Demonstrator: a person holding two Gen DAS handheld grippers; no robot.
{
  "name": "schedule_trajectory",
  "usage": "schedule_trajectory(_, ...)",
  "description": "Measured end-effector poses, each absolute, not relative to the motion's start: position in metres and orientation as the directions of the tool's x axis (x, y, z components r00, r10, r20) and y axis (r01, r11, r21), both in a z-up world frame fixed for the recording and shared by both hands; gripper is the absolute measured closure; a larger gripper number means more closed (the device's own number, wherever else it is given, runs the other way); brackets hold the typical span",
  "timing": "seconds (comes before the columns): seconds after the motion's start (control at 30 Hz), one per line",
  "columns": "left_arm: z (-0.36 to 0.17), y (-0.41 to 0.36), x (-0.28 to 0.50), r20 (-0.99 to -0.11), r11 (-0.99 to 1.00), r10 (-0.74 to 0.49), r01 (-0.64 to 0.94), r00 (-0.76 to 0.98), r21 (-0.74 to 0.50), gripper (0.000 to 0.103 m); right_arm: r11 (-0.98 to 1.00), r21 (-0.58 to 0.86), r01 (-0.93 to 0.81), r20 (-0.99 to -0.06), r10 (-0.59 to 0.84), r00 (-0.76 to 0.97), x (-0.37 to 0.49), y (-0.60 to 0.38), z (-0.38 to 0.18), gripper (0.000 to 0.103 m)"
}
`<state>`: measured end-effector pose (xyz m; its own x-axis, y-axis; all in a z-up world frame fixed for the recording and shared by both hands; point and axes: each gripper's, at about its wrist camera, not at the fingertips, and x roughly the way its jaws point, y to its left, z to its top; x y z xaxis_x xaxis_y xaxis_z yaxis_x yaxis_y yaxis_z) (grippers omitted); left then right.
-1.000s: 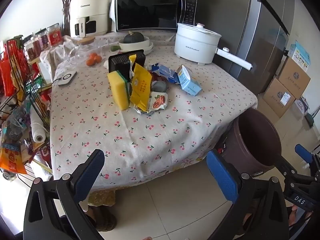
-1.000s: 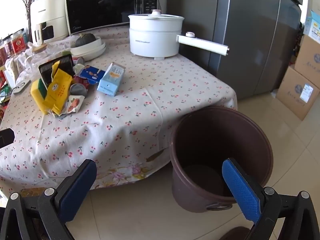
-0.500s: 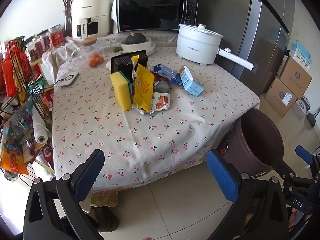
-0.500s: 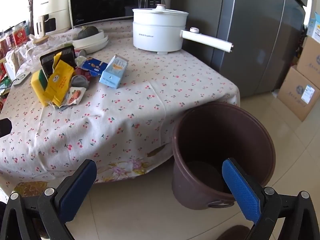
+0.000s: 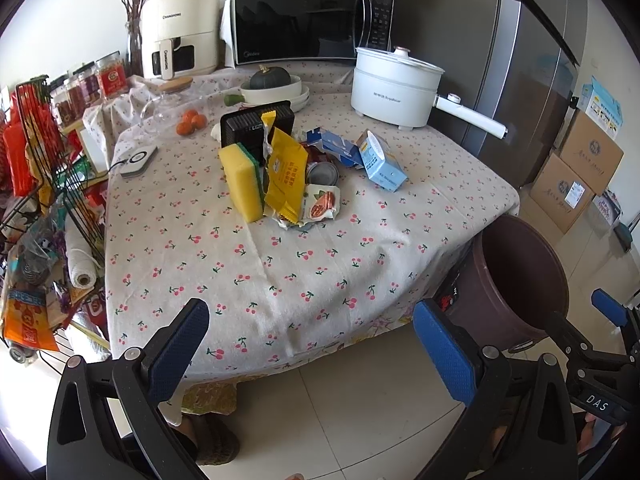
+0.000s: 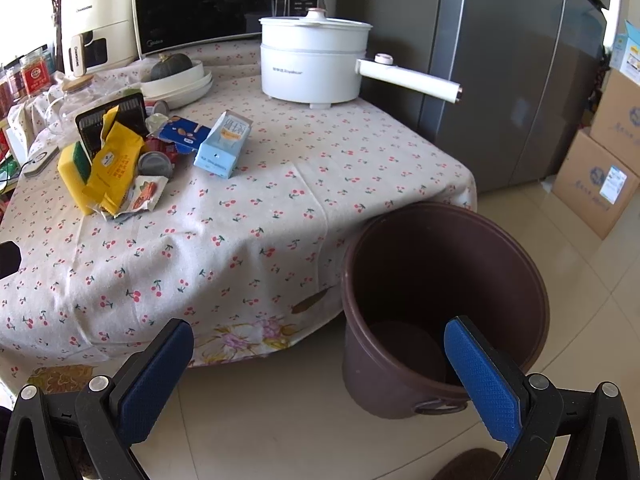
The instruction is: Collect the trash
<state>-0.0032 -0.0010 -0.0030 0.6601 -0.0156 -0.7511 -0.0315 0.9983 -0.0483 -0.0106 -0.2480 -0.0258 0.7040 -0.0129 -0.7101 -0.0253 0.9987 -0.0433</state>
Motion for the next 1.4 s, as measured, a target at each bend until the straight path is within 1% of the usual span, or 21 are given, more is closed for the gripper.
schedule_trajectory(1.4,-0.0032,-0.0019,-0.0031,-0.751,0.999,-0.012,-0.032,0.661,-0.044,0.000,0.998,-0.054,-0.026,-0.713,-0.021,0.701,-0.0125,-0.2509,-0.0285,0.000)
